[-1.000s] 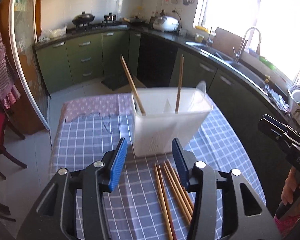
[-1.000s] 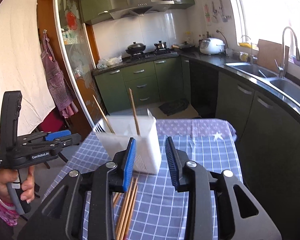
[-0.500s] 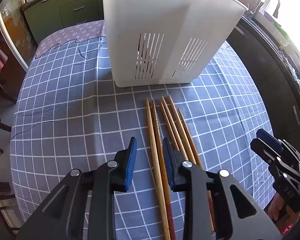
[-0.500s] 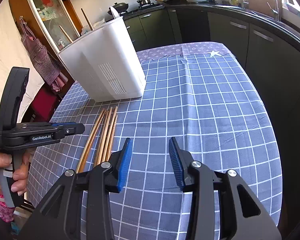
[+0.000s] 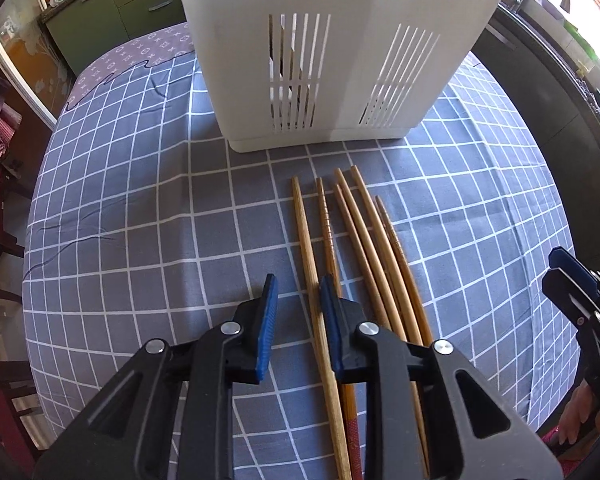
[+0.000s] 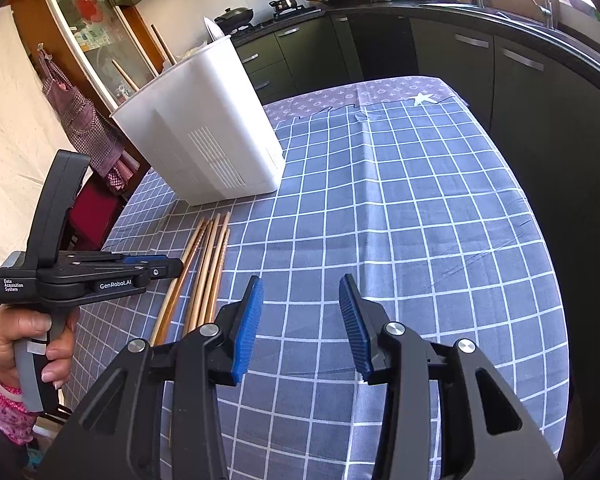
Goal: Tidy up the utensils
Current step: 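Grasp another wooden chopstick with the left tool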
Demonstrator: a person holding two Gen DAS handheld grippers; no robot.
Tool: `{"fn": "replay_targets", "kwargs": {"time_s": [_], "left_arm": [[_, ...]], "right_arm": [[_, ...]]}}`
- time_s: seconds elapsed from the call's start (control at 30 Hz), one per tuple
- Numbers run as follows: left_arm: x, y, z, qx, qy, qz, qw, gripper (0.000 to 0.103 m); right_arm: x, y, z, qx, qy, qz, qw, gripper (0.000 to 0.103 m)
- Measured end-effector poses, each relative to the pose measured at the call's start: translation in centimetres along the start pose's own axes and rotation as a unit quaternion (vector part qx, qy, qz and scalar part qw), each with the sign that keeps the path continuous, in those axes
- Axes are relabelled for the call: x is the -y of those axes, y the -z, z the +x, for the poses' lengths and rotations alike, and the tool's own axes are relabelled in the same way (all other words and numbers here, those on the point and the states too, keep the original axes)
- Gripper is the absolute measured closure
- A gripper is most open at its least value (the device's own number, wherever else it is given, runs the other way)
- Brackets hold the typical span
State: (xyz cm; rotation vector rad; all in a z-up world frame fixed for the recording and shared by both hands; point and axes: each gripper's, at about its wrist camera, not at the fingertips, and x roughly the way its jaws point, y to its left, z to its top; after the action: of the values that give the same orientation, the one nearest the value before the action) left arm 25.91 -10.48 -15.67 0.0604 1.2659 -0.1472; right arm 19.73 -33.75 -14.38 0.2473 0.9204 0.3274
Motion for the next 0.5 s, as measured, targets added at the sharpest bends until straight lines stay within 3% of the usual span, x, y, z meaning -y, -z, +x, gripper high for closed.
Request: {"fn": "replay_targets", "kwargs": {"time_s": [0.2, 0.27, 0.3, 0.5], "left_arm": [[1.3, -0.3, 0.6, 0.008, -0.012, 0.007, 0.9999, 0.082], [1.6, -0.3, 0.7, 0.012, -0.015, 0.012, 0.9997, 0.087], [1.7, -0.4, 0.7, 0.012, -0.014, 0.013, 0.9997, 0.095], [-0.7, 0.2, -0.1, 0.022, 0.018, -0.019, 0.9994, 0.097]], "right_arm": [[-0.3, 0.1, 0.1, -0.002, -0.005, 0.001, 1.0, 0.06], [-0.3, 0.2, 0.1, -0.003, -0.005, 0.0, 1.0, 0.06], [-0.3, 0.3, 0.1, -0.004, -0.005, 0.001, 1.0, 0.06], [-0.1, 0.3, 0.3, -0.009, -0.003, 0.003, 1.0, 0.058]]}}
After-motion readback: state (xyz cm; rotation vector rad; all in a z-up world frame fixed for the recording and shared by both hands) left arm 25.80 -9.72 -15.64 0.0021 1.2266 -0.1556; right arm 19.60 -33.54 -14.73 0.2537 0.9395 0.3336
